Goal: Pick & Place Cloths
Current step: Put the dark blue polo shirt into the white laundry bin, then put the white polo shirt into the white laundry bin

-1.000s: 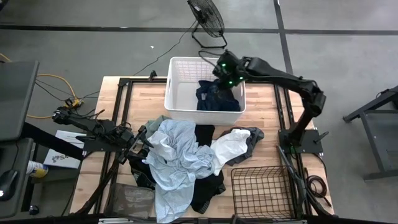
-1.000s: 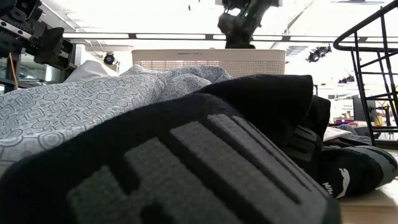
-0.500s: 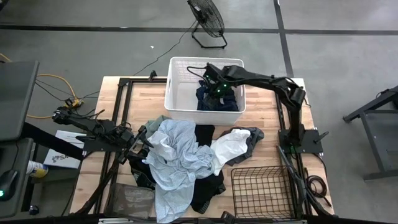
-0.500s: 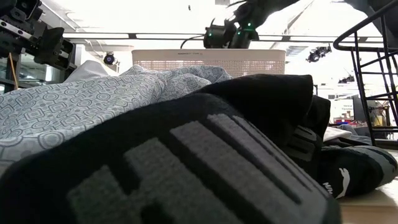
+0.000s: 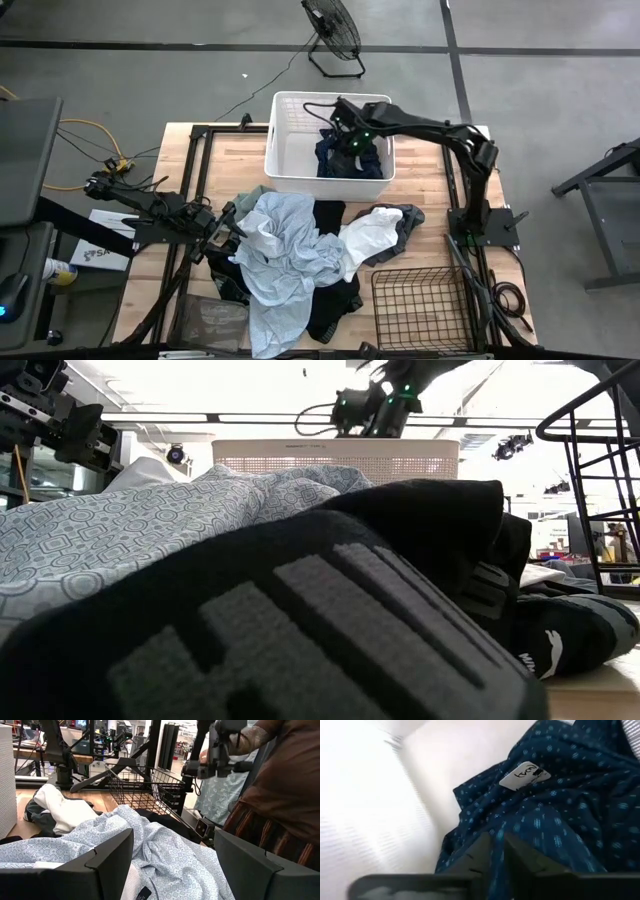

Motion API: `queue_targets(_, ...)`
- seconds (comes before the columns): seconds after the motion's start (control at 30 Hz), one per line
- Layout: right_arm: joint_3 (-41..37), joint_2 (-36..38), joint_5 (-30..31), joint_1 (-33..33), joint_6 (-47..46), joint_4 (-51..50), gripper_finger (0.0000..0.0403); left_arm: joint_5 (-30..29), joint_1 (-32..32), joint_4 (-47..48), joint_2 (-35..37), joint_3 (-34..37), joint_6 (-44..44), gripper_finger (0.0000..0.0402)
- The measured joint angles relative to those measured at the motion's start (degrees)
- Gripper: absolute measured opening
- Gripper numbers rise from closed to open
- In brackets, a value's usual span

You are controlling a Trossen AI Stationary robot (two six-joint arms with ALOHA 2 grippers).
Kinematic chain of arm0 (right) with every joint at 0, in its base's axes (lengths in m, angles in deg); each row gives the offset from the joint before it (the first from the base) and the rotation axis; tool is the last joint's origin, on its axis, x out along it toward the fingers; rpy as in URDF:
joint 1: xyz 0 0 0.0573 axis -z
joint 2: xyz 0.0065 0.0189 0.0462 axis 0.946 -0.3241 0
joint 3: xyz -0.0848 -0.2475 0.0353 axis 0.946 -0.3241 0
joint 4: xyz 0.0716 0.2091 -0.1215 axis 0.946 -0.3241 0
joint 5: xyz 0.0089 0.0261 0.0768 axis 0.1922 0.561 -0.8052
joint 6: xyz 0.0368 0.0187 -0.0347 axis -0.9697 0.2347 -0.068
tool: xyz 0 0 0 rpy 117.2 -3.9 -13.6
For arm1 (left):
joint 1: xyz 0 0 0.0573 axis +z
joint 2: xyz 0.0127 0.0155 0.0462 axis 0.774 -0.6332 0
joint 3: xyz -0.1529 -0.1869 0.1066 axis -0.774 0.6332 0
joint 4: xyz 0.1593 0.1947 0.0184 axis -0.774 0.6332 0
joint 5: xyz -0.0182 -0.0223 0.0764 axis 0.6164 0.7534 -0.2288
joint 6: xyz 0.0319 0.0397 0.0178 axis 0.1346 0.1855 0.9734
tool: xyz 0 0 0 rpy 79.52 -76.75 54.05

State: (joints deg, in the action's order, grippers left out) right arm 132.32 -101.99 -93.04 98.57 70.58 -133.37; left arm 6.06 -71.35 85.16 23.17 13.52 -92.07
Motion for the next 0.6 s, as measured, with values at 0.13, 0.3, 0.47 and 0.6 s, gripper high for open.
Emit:
queue_targets(0.13,0.0,3.0,0.0,0.0,0.2,-0.2,0.0114,0.0,0.0,0.0,0.0,0.0,0.0,0.0273)
queue_targets(0.3,0.0,6.1,0.4,0.0,0.8,-1.1,0.0213,-2.7,0.0,-0.4,0.0,0.0,0.0,0.0273)
queue_targets(0.47,0.0,9.9,0.4,0.0,1.0,-1.7,0.0287,-7.5,0.0,-1.0,0.0,0.0,0.0,0.0273)
queue_targets(0.6,0.0,13.9,0.5,0.0,1.1,-3.0,0.0315,-9.2,0.0,-5.3,0.0,0.0,-0.1,0.0273)
